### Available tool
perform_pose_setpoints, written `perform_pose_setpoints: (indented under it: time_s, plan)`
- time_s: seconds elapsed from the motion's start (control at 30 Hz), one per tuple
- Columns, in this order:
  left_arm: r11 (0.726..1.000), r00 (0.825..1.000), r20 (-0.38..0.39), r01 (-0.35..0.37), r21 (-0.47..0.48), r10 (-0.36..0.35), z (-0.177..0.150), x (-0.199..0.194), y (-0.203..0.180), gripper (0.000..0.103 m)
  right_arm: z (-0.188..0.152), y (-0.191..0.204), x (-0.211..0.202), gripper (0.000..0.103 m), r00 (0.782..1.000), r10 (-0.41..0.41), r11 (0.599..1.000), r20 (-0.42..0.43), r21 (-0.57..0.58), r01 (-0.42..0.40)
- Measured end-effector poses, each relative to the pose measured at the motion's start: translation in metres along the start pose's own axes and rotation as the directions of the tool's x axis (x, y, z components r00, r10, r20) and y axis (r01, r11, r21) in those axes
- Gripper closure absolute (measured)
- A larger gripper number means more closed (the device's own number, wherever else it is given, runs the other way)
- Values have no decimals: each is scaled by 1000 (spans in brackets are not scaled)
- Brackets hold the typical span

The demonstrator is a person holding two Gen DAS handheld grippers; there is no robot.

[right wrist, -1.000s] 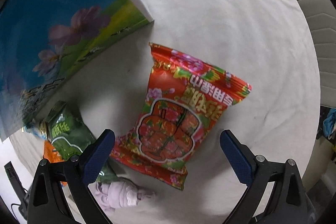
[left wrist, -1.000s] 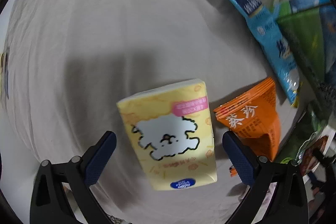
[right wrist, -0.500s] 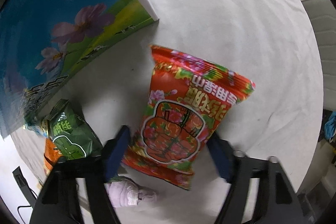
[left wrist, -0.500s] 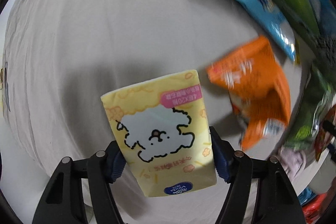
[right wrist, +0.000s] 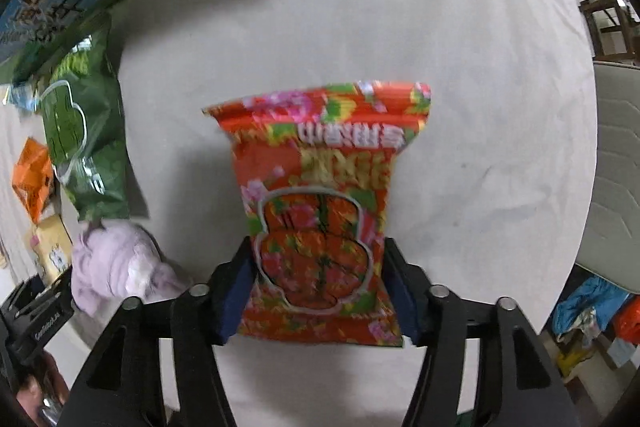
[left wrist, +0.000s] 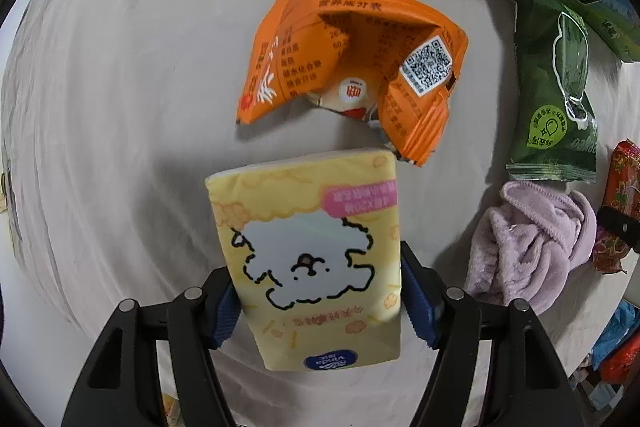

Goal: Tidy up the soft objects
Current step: 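Carry both packs into the cardboard box and open both tools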

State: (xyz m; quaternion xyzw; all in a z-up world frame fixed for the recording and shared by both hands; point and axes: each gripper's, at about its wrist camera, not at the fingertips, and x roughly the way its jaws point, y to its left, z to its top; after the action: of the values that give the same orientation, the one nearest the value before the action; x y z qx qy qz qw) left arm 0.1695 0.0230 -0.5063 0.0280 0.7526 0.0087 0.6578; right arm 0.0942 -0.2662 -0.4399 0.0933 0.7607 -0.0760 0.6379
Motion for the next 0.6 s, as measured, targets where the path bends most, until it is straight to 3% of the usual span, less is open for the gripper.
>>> perform_pose_setpoints:
  time_s: [0.13, 0.23, 0.3, 0.33, 0.6]
  plan:
    - [1000, 1000, 13, 0, 7, 0, -1, -3, -2, 41, 7, 18, 2, 38, 998, -46, 999, 42, -7, 46]
    - [999, 999, 36, -25, 23, 24, 2, -25, -9, 41, 5, 25, -2, 54, 998, -46, 999, 41, 0, 46]
    - [999, 999, 51, -21, 28, 19, -3, -32, -13, 41, 2, 26, -2, 55, 998, -54, 998, 31, -10, 54]
    - [999, 998, 62, -19, 30, 18, -27, -54, -15, 42, -1, 26, -4, 55, 999, -46, 999, 25, -10, 47]
    - [995, 973, 224, 34, 92, -54, -54, -148, -34, 42, -36, 26, -70, 56, 995, 46, 998, 85, -48, -42]
